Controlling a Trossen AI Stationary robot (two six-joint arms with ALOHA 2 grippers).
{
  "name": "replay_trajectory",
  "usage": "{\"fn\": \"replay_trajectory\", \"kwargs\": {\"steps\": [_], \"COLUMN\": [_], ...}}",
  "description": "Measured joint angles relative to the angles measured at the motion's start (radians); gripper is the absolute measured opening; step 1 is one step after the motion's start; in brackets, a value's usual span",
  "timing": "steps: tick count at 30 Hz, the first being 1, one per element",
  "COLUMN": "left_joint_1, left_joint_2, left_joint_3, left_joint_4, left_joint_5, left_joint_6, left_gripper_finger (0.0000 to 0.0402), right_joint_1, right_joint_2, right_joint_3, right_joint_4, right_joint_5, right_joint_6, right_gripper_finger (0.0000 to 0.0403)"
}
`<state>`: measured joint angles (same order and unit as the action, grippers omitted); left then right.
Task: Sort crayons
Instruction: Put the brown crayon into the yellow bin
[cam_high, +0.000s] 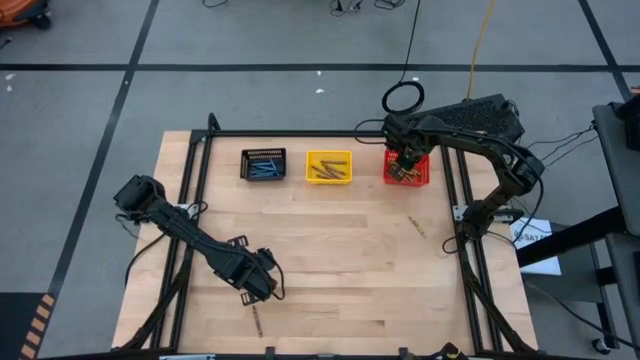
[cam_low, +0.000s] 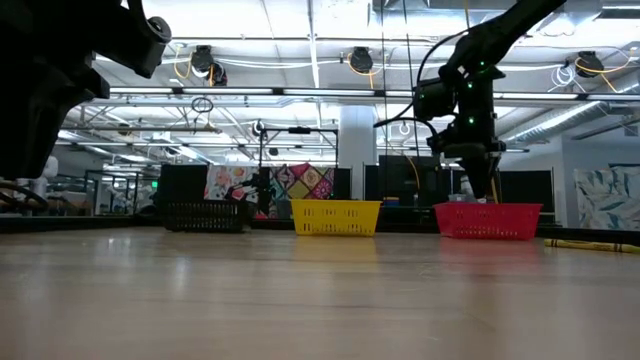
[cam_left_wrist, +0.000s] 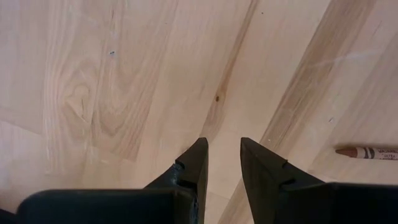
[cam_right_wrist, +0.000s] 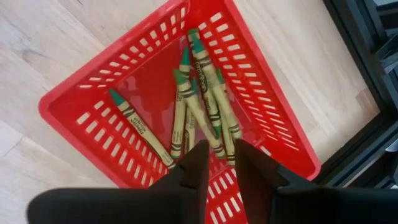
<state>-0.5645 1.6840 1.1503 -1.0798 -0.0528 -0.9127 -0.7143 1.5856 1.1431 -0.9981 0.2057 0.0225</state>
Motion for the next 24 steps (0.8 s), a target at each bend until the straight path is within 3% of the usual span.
{"fn": "replay_trajectory", "kwargs": {"steps": [15,24], "left_joint_1": [0.000,0.002], "left_joint_2": [0.000,0.000], "left_joint_3": [0.000,0.000], "left_joint_4": [0.005,0.086], "left_joint_5": [0.000,0.071], "left_joint_6": [-0.026,-0.076], "left_gripper_finger": [0.0086,0.0089], "right_joint_1": [0.000,0.000], "right_joint_2": [0.000,0.000], "right_joint_3": [0.000,0.000], "right_joint_4": [0.004,0.016], "right_joint_5": [0.002,0.006], "right_joint_6": [0.043,0.044], "right_gripper_finger": [0.0086,0.0086]}}
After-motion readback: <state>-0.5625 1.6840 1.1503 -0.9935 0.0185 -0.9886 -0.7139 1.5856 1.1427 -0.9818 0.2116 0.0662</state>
